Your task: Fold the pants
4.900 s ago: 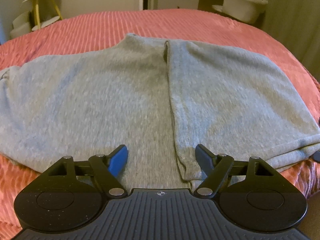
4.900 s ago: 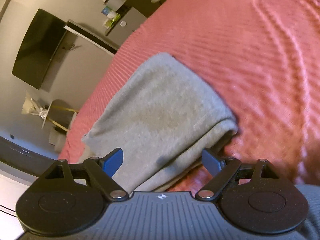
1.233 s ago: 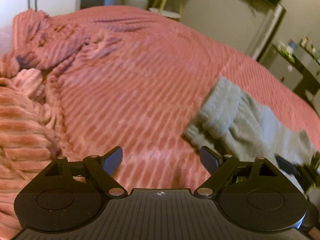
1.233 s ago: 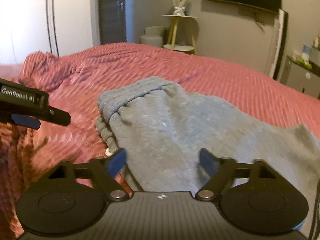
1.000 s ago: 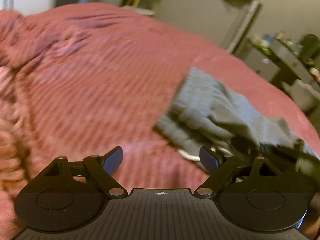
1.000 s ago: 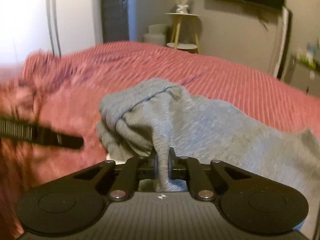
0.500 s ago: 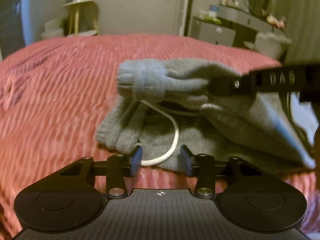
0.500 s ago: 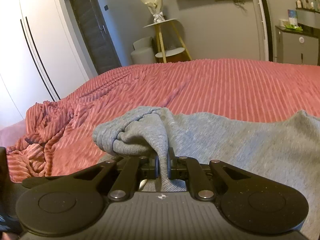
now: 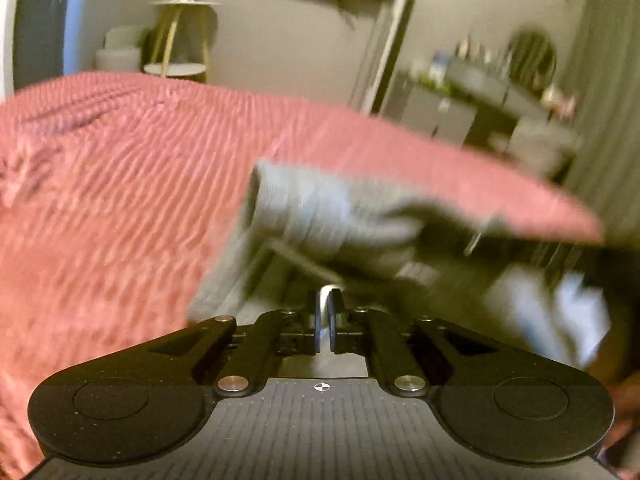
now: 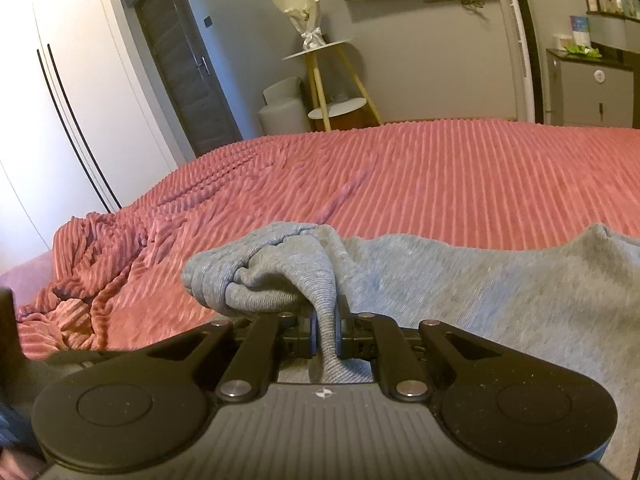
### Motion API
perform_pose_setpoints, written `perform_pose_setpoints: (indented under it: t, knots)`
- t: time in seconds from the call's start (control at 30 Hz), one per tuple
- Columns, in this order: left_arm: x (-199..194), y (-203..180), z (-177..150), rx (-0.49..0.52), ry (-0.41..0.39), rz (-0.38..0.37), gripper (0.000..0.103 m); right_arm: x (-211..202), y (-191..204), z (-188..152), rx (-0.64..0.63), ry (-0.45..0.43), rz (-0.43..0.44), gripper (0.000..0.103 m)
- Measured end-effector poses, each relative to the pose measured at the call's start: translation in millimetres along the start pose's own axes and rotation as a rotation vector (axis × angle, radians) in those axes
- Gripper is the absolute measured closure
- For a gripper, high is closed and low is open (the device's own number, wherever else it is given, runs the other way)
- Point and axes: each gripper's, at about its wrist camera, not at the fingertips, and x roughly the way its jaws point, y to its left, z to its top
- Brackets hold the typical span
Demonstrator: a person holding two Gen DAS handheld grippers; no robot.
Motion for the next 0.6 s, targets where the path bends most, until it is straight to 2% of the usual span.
perform_pose_setpoints:
  t: [0.1, 0.13, 0.23, 0.27, 0.33, 0.37, 0.4, 0.47, 0.53, 0.6]
  knots:
    - [-0.7, -1.6, 10.5, -0.096, -0.024, -0.103, 0.097, -1.1, -0.6, 1.9, 0.014, -0.008, 0.006, 0.095]
    - [3.3, -1.6, 8.6, -0.117, -0.021, -0.112, 0.097, -1.4, -1.1, 2.9, 0.019, -0.011, 0.007, 0.095]
    - [30.0, 0.2, -1.5, -0.155, 0.02, -0.071, 0.097, -2.0, -1.9, 5.3, 0.027, -0.016, 0.006, 0.095]
    - [37.5, 1.9, -6.2, -0.189, 0.033, -0.088, 0.097, -2.3, -1.5, 5.6, 0.024, -0.018, 0.004, 0.095]
    - [52.1, 6.9, -10.2, -0.271, 0.066, -0.127, 0.082, -2.2, -0.4, 4.9, 0.021, -0.017, 0.008, 0.095]
    - [57.8, 5.7, -12.2, -0.281, 0.087, -0.168, 0.073, -2.1, 0.6, 4.3, 0.019, -0.014, 0.01, 0.095]
    - [61.5, 4.6, -12.8, -0.282, 0.111, -0.188, 0.055, -2.1, 1.6, 3.7, 0.016, -0.011, 0.012, 0.095]
    - [63.0, -0.1, -14.5, -0.247, 0.132, -0.195, 0.045, -2.7, 3.6, 3.4, 0.006, -0.011, 0.011, 0.095]
    - [55.5, -1.1, -16.5, -0.228, 0.128, -0.209, 0.024, -4.3, 2.7, 4.2, 0.007, -0.015, 0.01, 0.095]
    - [47.6, 5.5, -19.4, -0.248, 0.122, -0.245, 0.019, -5.3, 1.2, 5.9, 0.015, -0.018, 0.011, 0.095]
